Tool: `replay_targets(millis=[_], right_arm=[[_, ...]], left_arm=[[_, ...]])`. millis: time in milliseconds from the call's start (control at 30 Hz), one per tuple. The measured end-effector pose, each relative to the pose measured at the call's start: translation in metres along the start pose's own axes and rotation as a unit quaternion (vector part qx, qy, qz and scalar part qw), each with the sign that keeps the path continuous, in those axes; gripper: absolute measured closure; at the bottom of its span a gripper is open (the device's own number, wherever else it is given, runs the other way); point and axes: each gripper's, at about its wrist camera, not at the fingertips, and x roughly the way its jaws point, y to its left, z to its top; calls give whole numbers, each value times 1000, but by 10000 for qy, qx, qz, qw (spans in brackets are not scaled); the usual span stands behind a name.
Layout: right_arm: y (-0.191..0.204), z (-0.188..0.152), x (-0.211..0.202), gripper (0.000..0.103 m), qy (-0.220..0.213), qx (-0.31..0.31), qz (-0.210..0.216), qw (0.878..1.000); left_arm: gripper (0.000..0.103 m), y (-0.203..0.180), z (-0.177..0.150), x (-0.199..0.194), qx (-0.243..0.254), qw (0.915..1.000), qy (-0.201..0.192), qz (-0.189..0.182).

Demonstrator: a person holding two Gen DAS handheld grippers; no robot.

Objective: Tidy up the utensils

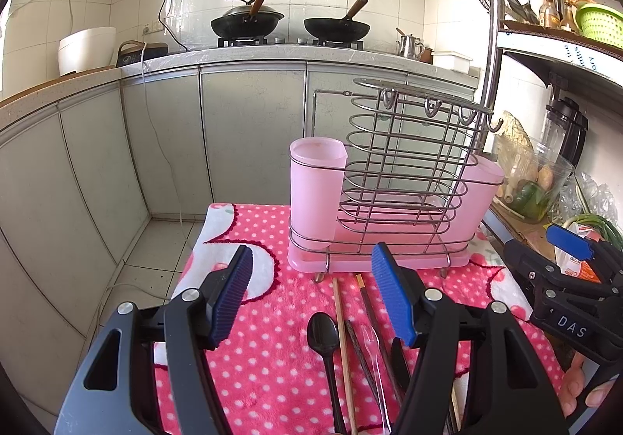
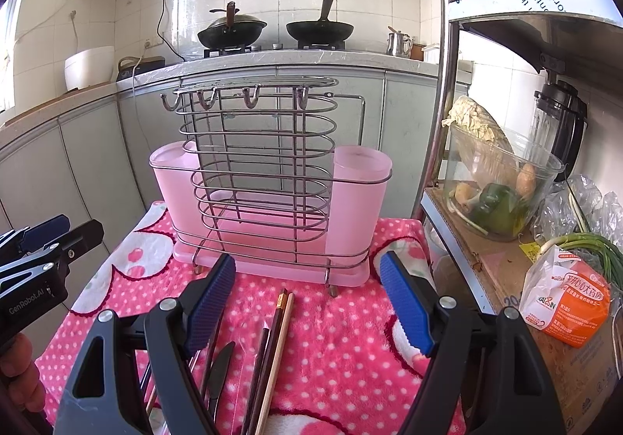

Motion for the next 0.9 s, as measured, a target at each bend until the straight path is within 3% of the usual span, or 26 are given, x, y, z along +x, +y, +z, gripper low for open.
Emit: replay_targets(millis=[900], right_arm=[[4, 4, -1, 28, 12, -15, -3, 10000]], left_arm=[[39, -1, -1, 3, -2, 10000, 76, -25]])
